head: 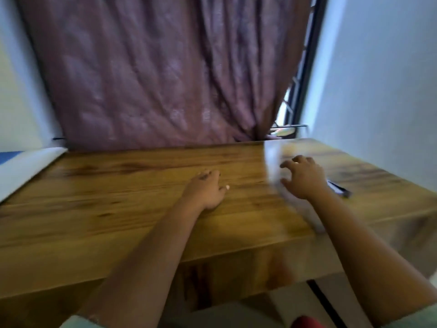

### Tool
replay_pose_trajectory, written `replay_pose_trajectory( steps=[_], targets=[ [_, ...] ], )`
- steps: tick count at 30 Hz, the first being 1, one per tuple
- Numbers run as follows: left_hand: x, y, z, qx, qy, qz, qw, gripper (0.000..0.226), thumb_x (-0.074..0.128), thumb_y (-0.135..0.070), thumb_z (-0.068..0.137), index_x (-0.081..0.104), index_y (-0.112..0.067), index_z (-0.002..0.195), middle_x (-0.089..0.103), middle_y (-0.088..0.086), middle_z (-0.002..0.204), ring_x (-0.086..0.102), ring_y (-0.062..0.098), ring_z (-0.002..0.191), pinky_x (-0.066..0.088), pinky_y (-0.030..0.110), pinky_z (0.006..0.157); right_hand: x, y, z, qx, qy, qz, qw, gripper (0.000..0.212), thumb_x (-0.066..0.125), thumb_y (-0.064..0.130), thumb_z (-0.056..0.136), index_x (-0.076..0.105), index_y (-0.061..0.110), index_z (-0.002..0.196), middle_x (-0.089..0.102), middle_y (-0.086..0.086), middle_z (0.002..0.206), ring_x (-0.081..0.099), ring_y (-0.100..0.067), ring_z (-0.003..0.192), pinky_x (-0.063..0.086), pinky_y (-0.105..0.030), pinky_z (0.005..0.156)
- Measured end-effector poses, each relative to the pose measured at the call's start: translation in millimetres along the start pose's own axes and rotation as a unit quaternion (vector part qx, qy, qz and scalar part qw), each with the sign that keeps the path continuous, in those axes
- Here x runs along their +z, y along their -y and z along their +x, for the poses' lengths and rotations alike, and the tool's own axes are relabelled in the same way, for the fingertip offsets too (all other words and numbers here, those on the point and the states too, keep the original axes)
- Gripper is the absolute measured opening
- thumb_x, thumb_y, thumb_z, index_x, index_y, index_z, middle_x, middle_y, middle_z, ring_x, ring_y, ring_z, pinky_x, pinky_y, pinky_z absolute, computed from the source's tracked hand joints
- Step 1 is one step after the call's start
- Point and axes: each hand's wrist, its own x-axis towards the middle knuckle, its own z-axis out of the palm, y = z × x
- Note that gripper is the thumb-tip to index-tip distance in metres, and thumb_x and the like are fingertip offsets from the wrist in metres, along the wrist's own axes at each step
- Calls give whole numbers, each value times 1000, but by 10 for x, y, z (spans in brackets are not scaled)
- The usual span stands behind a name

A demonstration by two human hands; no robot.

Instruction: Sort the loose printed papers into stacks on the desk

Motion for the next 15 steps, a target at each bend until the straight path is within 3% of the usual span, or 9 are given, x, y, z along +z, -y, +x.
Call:
replay_pose_trajectory(
  steps=[2,5,9,15],
  targets=[
    [187,-264,117,0,66,3,998,72,39,-63,96,25,-21,153,18,7,163,21,29,147,23,43,119,-30,-599,-130,68,71,-81,992,50,54,57,88,51,38,135,44,-10,145,39,-32,132,36,-42,106],
    [407,-498,302,-9,134,45,990,82,26,-73,93,12,-23,157,-2,3,166,1,26,152,2,56,120,36,-1018,-266,86,155,11,984,44,38,40,102,44,32,145,40,-12,148,38,-31,134,33,-34,107],
    [505,-661,454,-15,148,68,987,86,19,-75,92,5,-23,158,-9,2,165,-6,23,152,-5,58,119,179,-1023,-111,40,123,85,988,43,38,20,103,44,24,145,42,-14,147,43,-31,131,33,-30,103],
    [505,-473,535,-40,126,55,990,90,20,-78,89,7,-22,158,-4,1,166,-3,22,152,-5,53,121,308,-840,537,31,103,98,989,46,37,22,105,35,8,149,42,-16,147,37,-31,134,23,-24,102]
  ],
)
